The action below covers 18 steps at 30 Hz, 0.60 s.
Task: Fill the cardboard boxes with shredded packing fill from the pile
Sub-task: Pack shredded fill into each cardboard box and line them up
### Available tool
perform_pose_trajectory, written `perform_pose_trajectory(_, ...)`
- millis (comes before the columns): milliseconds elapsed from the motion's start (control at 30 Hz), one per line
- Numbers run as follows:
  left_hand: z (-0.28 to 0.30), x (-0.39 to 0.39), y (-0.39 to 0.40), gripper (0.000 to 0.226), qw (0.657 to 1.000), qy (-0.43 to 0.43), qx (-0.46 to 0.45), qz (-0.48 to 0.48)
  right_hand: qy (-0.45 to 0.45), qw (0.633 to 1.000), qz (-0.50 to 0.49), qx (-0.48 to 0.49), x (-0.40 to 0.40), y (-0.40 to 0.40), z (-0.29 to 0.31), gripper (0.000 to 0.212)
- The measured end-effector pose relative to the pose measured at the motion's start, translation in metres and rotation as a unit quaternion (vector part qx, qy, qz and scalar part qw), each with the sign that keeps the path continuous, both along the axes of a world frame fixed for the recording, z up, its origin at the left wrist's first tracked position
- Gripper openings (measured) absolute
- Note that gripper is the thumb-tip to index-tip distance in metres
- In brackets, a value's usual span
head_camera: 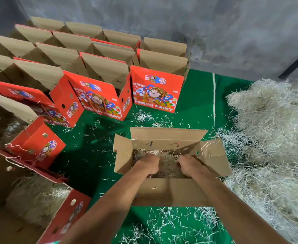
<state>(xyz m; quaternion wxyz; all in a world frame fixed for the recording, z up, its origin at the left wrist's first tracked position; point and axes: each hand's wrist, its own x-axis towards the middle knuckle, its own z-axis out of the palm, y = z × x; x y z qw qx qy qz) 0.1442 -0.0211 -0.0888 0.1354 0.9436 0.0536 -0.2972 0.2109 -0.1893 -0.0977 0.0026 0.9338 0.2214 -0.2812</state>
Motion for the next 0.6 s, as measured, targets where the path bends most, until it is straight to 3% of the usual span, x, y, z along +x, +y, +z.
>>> perform_pose_trajectory(67, -0.015, 0.002, 0.002, 0.047, 0.996, 0.062, 0.052, -0.028, 0.012, 1.0, 0.004, -0.022, 0.0, -0.002, -0.011, 0.028)
perform_pose_trajectory(133, -0.029, 0.004, 0.002, 0.047, 0.989, 0.077, 0.087, -0.089, 0.026, 0.999, 0.006, -0.041, 0.003, -0.001, -0.019, 0.03)
perform_pose_trajectory(200, -0.036, 0.006, 0.002, 0.045, 0.989, 0.076, 0.089, -0.087, 0.05, 0.997, 0.014, -0.063, 0.005, 0.003, -0.023, 0.036)
perform_pose_trajectory(333, -0.037, 0.014, 0.005, 0.062, 0.986, 0.105, 0.101, -0.085, 0.09, 0.993, -0.02, -0.068, 0.009, 0.008, -0.028, 0.08)
perform_pose_trajectory(400, -0.031, 0.02, 0.004, 0.059, 0.99, 0.099, 0.08, -0.058, 0.109, 0.99, -0.056, -0.072, 0.006, 0.01, -0.031, 0.096)
perform_pose_trajectory(467, -0.02, 0.026, -0.001, 0.043, 0.994, 0.07, 0.072, -0.05, 0.124, 0.987, -0.07, -0.071, 0.004, 0.012, -0.034, 0.092)
perform_pose_trajectory(600, 0.006, 0.033, -0.019, 0.014, 0.987, 0.038, 0.137, -0.075, 0.088, 0.996, -0.005, -0.001, 0.009, 0.014, -0.018, 0.053)
